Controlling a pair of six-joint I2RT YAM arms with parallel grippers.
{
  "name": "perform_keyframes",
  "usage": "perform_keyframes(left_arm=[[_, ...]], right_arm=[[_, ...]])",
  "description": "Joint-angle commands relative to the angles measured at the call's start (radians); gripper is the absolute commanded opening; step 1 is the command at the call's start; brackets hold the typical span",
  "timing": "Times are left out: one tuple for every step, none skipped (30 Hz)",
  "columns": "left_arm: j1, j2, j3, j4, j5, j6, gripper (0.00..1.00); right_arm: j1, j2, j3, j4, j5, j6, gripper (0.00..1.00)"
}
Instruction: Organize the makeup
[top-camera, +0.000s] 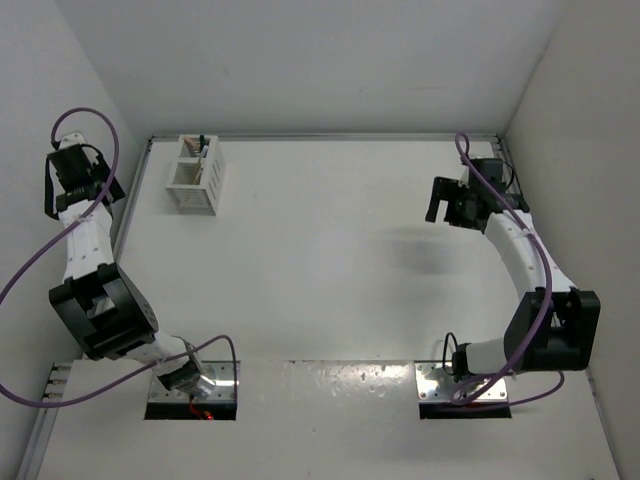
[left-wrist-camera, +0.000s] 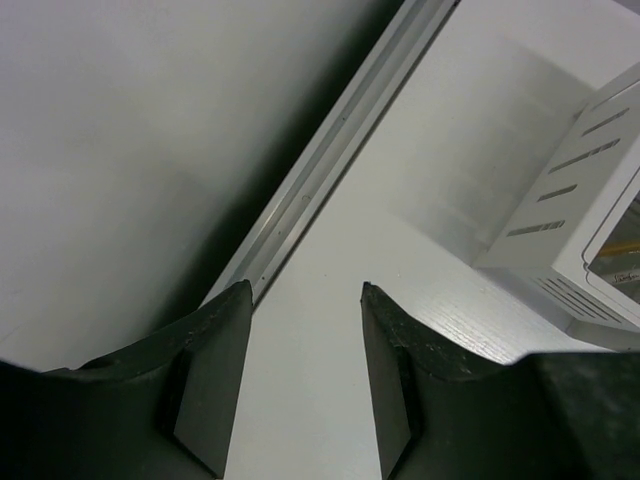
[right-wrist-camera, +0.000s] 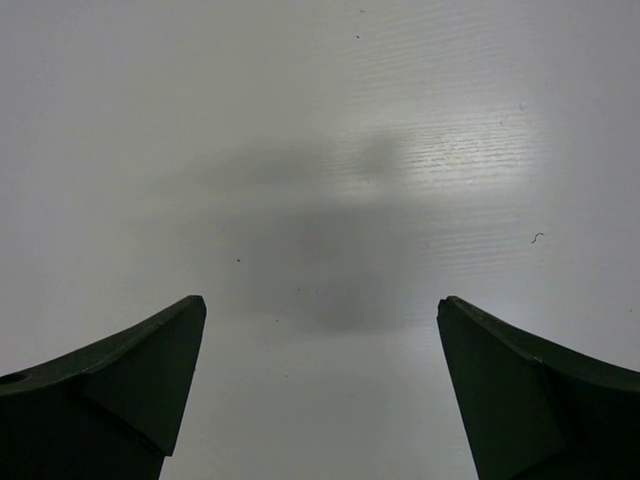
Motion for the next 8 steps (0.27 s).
perform_keyframes(left_arm=[[0.014, -0.030, -0.008, 0.032, 0.048, -0.026, 0.53], [0.014, -0.030, -0.008, 0.032, 0.061, -0.026, 0.53], [0.014, -0.030, -0.008, 0.032, 0.061, -0.036, 0.53], [0.014, -0.030, -0.008, 0.032, 0.071, -0.036, 0.53], [0.014, -0.030, -0.008, 0.032, 0.081, -0.036, 0.53], [0.014, -0.030, -0.008, 0.032, 0.081, -0.036, 0.53], [0.014, -0.030, -0.017, 0.032, 0.081, -0.036, 0.53], [0.014, -0.030, -0.017, 0.032, 0.091, -0.036, 0.53]], right_arm=[[-0.003, -0.010, 0.009, -0.017, 0.015, 0.004, 1.00], [-0.003, -0.012, 0.009, -0.023, 0.019, -0.001, 1.00], [-0.003, -0.013, 0.006, -0.026, 0.020, 0.001, 1.00], [-0.005, -0.018, 0.003, -0.026, 0.025, -0.001, 1.00], [-0.003, -0.021, -0.005, -0.026, 0.023, 0.004, 1.00], [-0.003, -0.027, -0.016, -0.019, 0.014, 0.004, 1.00], [-0.003, -0.036, -0.025, -0.008, 0.012, -0.001, 1.00], [-0.005, -0.042, -0.029, -0.007, 0.011, -0.005, 1.00]])
